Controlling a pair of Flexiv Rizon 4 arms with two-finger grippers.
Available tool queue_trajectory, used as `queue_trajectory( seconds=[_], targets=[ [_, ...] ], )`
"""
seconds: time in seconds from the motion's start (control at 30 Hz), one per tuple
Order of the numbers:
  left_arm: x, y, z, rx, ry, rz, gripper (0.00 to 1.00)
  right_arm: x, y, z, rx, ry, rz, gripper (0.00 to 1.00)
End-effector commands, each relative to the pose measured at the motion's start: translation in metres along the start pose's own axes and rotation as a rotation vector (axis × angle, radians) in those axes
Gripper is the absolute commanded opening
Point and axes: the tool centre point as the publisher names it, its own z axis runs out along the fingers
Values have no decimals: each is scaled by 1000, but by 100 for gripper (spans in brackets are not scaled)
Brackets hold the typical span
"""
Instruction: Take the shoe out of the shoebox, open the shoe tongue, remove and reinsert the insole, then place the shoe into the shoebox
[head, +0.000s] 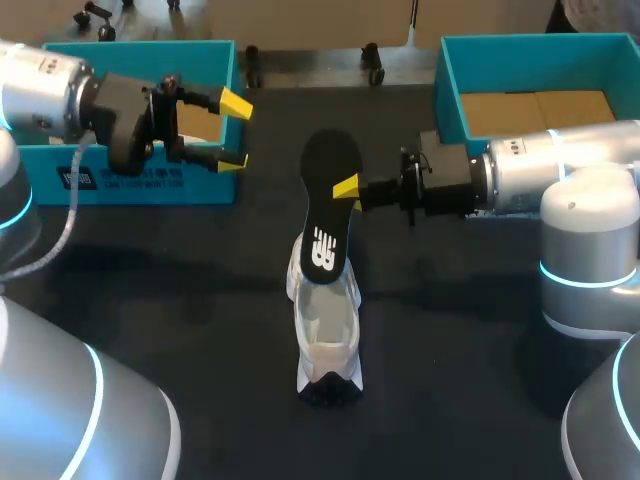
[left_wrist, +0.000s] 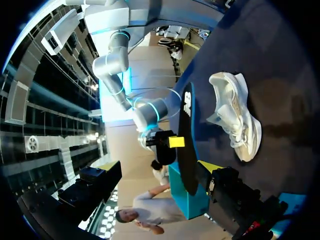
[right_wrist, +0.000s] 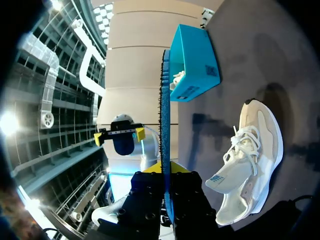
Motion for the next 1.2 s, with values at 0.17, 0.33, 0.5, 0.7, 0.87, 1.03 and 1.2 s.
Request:
queue_trajectory(
  seconds=[0.17, 0.33, 0.5, 0.7, 0.87, 1.03, 1.2],
  targets=[
    [27, -4, 8, 9, -18, -20, 100, 1, -1, 1, -2, -4, 1, 0],
    [27, -4, 8, 9, -18, -20, 100, 1, -1, 1, -2, -4, 1, 0],
    [27, -4, 8, 9, -18, -20, 100, 1, -1, 1, -2, -4, 1, 0],
    [44, 0, 20, -11, -55, -53, 100, 1, -1, 1, -2, -4, 1, 0],
    [50, 1, 28, -32, -68, -55, 100, 1, -1, 1, -2, -4, 1, 0],
    [59, 5, 38, -49, -71, -65, 100, 1, -1, 1, -2, -4, 1, 0],
    [65, 14, 50, -72, -114, -82, 100, 1, -1, 1, -2, -4, 1, 0]
  ],
)
